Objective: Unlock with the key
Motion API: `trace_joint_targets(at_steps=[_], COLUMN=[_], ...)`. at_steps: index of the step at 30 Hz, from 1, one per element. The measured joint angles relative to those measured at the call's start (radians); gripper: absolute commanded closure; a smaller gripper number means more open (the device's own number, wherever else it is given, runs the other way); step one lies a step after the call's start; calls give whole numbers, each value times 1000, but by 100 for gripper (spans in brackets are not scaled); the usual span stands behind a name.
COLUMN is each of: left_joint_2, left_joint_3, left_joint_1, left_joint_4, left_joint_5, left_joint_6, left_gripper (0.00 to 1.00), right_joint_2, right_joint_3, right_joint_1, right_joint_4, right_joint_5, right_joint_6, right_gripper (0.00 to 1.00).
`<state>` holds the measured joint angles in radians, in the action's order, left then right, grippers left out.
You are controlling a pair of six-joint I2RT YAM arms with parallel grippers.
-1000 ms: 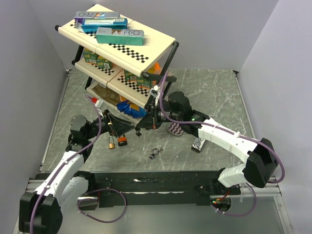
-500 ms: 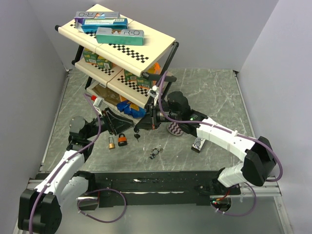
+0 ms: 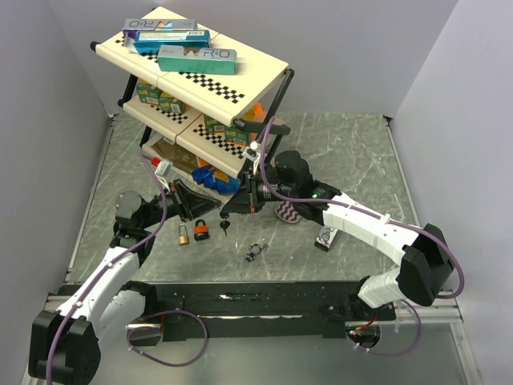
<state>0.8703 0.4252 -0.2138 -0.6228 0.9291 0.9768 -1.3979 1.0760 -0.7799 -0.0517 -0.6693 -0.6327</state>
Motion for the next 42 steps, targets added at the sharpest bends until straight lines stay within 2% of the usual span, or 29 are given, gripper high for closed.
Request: trace_joint_targets(at_steps=[6, 8, 13, 25, 42], left_joint_2=[0, 0, 1, 11, 11], left_joint_3=[2, 2, 2, 2, 2], left_joint_1=[-4, -4, -6, -6, -6], left_joint_4=[7, 12, 18, 18, 16], left_joint_5=[0, 0, -1, -1, -1], left_joint_6=[-3, -5, -11, -14, -14], left_gripper=[99, 99, 99, 99, 99], right_joint_2=[-4, -4, -4, -4, -50], right_joint_3=[-2, -1, 1, 1, 24], right_joint_1=[0, 0, -2, -8, -28], right_joint_4=[12, 19, 31, 64, 68], right_joint_5=[5, 6, 16, 24, -15], right_joint_6=[8, 21, 47, 74, 81], right_gripper=[99, 91, 78, 61, 62])
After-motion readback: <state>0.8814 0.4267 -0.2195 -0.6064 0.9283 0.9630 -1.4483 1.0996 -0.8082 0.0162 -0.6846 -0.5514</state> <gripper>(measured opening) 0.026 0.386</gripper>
